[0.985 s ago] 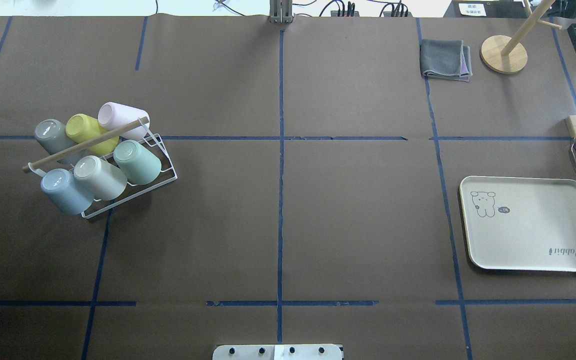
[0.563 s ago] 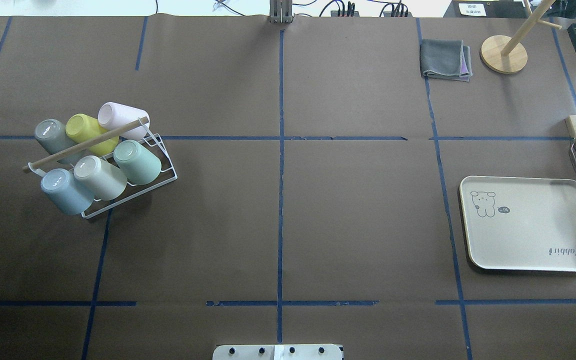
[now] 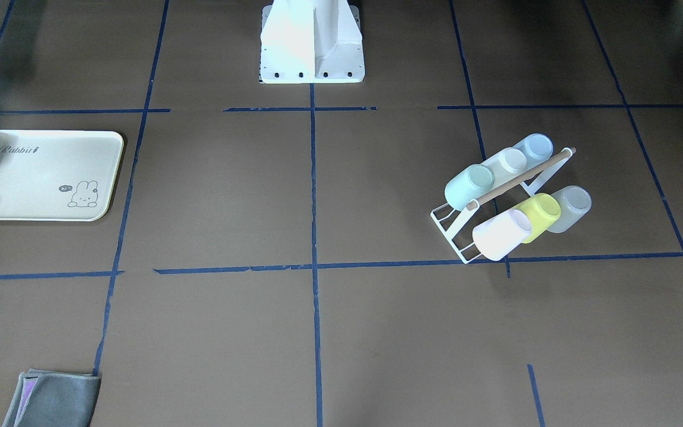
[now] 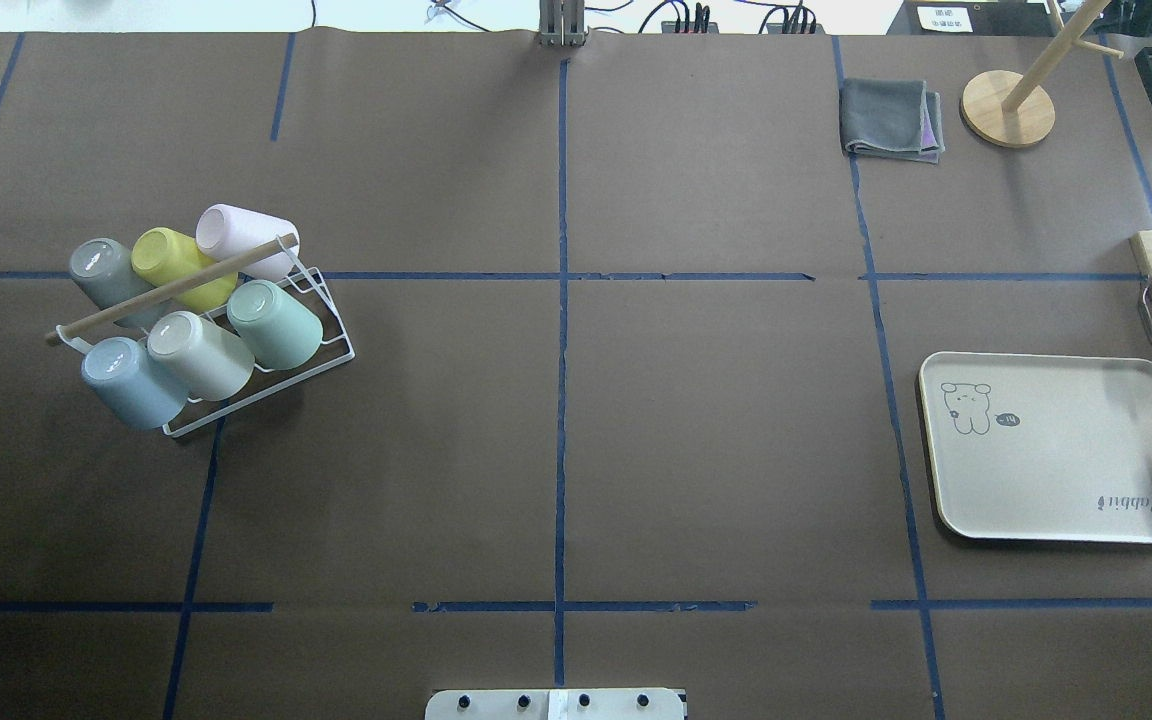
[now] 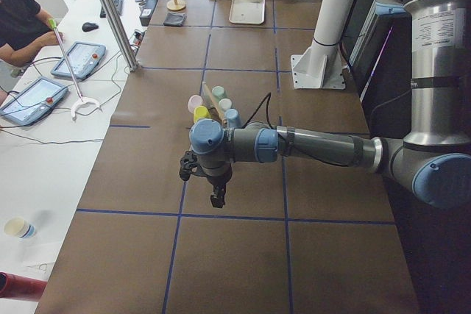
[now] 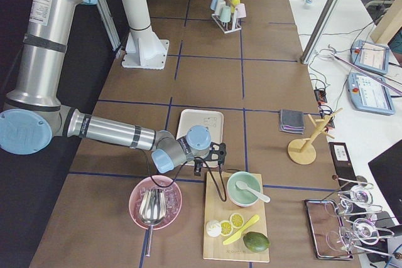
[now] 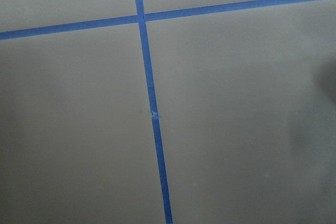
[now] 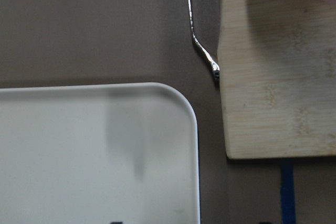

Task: Pick up and place green cup on tray

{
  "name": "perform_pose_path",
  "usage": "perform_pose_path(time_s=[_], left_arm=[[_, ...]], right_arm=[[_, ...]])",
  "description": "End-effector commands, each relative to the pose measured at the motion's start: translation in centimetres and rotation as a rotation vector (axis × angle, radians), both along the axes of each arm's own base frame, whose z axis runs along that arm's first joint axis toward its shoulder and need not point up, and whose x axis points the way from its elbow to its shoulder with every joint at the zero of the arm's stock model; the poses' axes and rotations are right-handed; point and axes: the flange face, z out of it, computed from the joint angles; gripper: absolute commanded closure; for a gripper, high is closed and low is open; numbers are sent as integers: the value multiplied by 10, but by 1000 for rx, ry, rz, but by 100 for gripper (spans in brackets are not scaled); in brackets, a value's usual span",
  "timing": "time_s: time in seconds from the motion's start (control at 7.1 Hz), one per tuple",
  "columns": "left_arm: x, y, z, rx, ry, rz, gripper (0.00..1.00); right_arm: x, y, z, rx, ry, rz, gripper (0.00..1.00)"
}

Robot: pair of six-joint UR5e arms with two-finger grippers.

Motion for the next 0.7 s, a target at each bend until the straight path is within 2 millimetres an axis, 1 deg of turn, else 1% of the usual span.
perform_pose_path(time_s=[0.0, 0.14, 0.42, 0.56], left_arm=[[1, 0, 4, -9, -1, 1, 0], [1, 0, 4, -7, -1, 1, 0], [1, 0, 4, -7, -1, 1, 0], [1, 0, 4, -6, 0, 2, 0]], right_arm=[[-16, 5, 3, -17, 2, -28, 13], [-23, 7, 8, -13, 23, -44, 18], [-27, 10, 17, -27, 34, -54, 22], [-29, 12, 20, -32, 37, -60, 26]])
